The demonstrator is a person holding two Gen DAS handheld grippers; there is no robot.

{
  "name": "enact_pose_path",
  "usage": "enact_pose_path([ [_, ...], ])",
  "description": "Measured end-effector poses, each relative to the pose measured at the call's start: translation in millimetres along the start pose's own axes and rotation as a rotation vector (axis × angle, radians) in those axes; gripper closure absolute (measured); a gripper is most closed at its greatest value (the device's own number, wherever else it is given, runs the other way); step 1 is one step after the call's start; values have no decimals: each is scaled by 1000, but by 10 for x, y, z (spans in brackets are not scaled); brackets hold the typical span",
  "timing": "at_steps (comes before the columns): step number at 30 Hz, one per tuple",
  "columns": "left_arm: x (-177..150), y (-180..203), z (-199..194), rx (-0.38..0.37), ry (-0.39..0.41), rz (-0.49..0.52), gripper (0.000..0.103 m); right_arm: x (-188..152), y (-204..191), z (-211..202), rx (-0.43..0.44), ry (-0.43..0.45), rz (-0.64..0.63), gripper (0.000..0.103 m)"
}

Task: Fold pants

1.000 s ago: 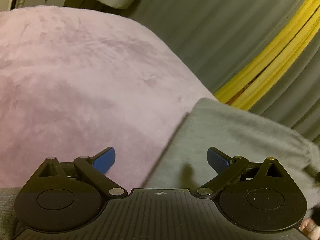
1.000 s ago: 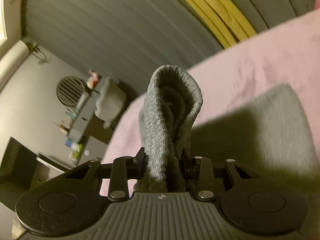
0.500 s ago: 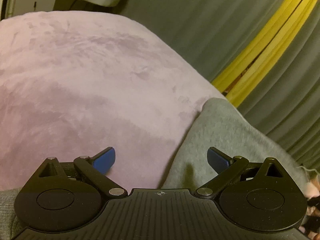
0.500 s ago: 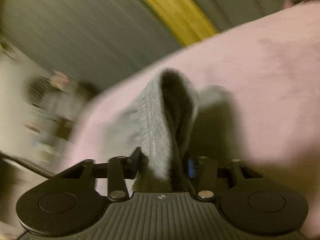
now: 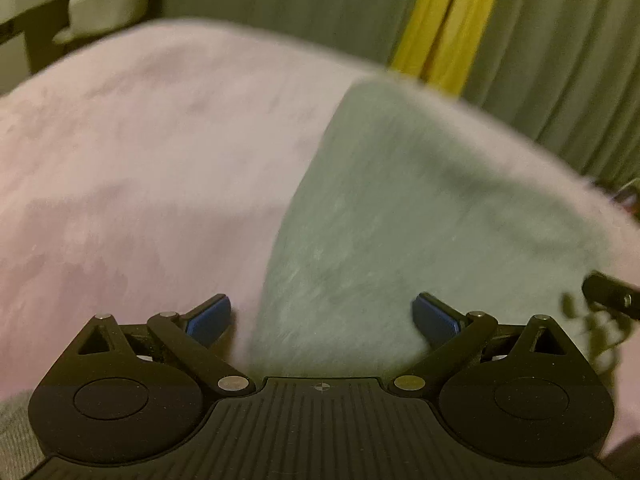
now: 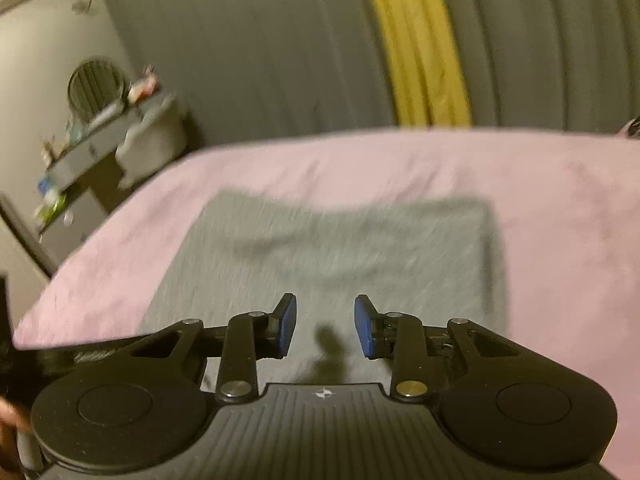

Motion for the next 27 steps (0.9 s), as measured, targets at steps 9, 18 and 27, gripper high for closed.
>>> enact_pose_path([
  [9,-85,48,38,15,-56,60,1,-275,139,144,-60,-119,-9,88],
  [18,-104,-49,-22,-109,-100,-30,2,-86,400,-147,39,-94,173,88],
  [27,196,-196,-52,-185,12,-118,2,-39,1113,4,31,-117,421,30],
])
Point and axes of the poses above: each gripper's, at about its wrist camera, not at the fingertips, and z roughly the way its jaws point, y to its right, x to its top, the point moved 9 cm from there along z, roughly the way its jaws point, and after that the axes turned 3 degrees about -y, right-handed, at the moved point
